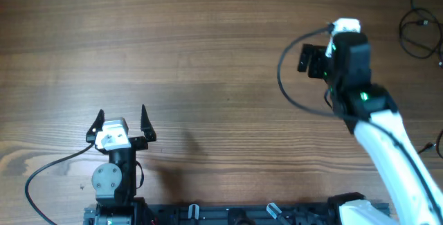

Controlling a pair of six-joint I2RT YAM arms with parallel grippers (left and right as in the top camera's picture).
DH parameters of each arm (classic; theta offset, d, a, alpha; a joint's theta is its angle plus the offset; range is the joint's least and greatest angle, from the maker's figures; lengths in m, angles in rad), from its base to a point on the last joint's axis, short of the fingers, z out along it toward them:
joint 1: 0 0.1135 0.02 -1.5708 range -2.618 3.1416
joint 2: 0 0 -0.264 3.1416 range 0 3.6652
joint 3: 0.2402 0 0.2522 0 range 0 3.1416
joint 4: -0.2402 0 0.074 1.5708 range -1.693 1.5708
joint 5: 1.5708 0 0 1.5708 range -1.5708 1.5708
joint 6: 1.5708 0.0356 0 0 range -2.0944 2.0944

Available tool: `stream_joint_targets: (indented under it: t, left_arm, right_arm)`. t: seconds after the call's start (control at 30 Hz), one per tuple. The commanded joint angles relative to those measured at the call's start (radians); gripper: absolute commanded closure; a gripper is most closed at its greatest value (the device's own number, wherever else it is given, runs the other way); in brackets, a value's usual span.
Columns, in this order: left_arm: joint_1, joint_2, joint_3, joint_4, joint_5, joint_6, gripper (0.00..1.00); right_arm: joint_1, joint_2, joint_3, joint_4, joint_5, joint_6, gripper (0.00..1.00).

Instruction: Untangle cables

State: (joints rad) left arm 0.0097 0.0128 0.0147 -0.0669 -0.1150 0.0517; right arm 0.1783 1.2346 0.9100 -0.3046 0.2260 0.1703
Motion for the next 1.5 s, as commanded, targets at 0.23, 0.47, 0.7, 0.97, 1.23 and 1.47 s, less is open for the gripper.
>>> stream_joint_targets:
  t: [0.23, 0.47, 0.7, 0.97, 1.23, 1.47]
  left_arm:
    - [0.009, -0.006, -0.008, 0.003, -0.006, 0.020, 0.00]
    - [0.009, -0.006, -0.008, 0.003, -0.006, 0.020, 0.00]
    - [0.009, -0.006, -0.008, 0.003, -0.006, 0.020, 0.00]
    - [0.009, -0.006, -0.008, 0.003, -0.006, 0.020, 0.00]
    - [0.009, -0.006, -0.008, 0.003, -0.006, 0.019, 0.00]
    - [0.009, -0.006, -0.008, 0.003, -0.006, 0.020, 0.00]
  right_arm:
    - [-0.010, -0.368, -0.416, 0.193, 0.013, -0.011, 0.00]
    - [-0.045, -0.559, -0.570, 0.363, -0.098, -0.011, 0.00]
    - [-0.137, -0.843, -0.787, 0.425, -0.221, -0.011, 0.00]
    - [-0.183, -0.995, -0.821, 0.413, -0.233, -0.014, 0.00]
    - [-0.205, -1.175, -0.821, 0.228, -0.235, -0.014, 0.00]
    - [-0.206, -1.231, -0.837, 0.176, -0.235, -0.014, 0.00]
